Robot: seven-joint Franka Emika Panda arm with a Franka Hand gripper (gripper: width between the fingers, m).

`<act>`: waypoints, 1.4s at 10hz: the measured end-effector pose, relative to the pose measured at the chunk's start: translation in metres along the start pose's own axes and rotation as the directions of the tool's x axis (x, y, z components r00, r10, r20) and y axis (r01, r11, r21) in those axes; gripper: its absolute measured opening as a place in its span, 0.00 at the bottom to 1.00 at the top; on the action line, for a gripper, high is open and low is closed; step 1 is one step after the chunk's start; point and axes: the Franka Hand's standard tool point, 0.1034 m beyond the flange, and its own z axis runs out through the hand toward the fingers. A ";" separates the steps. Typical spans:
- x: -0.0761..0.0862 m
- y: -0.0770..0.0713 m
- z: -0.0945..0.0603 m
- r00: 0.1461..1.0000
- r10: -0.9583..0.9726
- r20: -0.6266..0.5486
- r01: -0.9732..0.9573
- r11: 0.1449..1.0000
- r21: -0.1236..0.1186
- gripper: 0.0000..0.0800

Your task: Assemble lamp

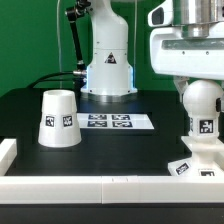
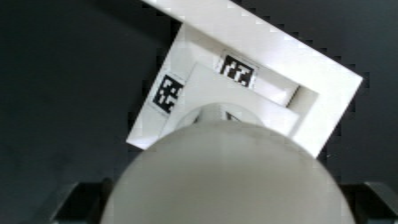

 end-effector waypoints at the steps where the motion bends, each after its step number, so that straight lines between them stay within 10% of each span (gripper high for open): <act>1: -0.002 -0.001 0.000 0.998 0.061 0.012 -0.061 0.998 0.002 0.72; 6: -0.003 -0.002 0.001 0.942 0.331 0.062 -0.332 0.943 0.013 0.74; 14: -0.005 -0.002 0.001 0.943 -0.329 0.047 0.328 0.944 0.036 0.87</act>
Offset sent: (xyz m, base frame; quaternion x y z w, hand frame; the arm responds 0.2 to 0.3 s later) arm 0.0012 -0.0030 -0.0050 0.0080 -0.0356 0.1756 0.9838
